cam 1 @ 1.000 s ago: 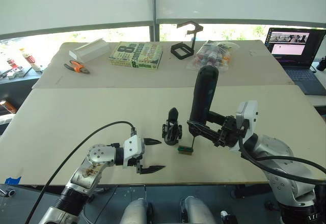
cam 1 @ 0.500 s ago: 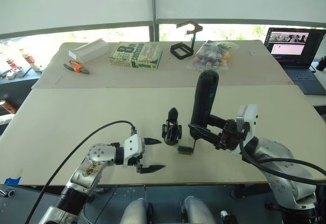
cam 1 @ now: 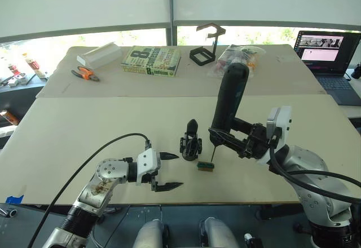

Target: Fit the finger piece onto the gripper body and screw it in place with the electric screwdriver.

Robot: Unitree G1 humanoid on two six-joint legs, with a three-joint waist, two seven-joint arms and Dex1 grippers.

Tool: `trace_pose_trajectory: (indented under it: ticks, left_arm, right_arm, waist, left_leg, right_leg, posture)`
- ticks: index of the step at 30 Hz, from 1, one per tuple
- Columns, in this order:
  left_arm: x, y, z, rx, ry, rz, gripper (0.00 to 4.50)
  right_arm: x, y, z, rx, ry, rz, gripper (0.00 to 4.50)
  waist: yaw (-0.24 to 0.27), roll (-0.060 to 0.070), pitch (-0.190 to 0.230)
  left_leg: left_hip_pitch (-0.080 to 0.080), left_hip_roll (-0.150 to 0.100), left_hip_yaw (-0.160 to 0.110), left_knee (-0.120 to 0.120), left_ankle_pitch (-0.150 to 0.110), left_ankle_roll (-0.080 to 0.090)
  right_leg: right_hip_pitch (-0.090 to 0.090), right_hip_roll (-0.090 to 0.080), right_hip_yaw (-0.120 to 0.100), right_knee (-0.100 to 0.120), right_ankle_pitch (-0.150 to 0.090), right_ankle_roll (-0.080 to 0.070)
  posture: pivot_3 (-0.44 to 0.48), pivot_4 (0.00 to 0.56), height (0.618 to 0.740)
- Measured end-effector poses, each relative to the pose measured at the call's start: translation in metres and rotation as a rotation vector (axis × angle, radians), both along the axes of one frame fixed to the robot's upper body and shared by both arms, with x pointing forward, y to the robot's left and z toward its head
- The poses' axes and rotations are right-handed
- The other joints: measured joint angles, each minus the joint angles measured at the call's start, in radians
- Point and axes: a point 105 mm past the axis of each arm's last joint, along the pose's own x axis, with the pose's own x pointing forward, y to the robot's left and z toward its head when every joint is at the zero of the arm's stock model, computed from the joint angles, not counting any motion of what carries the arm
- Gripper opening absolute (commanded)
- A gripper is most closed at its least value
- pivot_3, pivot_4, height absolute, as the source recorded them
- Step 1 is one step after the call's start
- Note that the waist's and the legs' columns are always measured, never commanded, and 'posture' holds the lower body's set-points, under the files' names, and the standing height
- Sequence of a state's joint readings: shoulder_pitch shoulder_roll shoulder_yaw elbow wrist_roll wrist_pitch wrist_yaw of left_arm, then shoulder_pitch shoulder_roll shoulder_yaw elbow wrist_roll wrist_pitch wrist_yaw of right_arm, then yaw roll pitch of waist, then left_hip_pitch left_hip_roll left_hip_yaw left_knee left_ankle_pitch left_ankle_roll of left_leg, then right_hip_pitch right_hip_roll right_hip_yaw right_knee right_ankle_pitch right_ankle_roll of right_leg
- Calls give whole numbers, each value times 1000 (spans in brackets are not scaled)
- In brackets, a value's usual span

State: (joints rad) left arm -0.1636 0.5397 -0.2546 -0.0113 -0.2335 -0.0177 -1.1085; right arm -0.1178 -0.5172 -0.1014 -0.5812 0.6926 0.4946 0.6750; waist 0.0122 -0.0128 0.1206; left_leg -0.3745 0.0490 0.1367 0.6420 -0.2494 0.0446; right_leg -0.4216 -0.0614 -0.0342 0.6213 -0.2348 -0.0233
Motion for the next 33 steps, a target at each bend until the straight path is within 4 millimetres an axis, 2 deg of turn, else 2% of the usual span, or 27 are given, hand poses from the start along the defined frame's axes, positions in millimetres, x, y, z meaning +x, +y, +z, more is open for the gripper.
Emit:
trace_pose_trajectory:
  ticks: [33]
  left_arm:
    - [-1, -1, 1, -2, -5, -6, 4500]
  right_arm:
    - [1, 0, -6, -16, 28, -8, 1923]
  waist:
    - [0, 0, 0]
  left_leg:
    - [0, 0, 0, 0, 0, 0]
  right_leg:
    - [0, 0, 0, 0, 0, 0]
  posture:
    - [0, 150, 740]
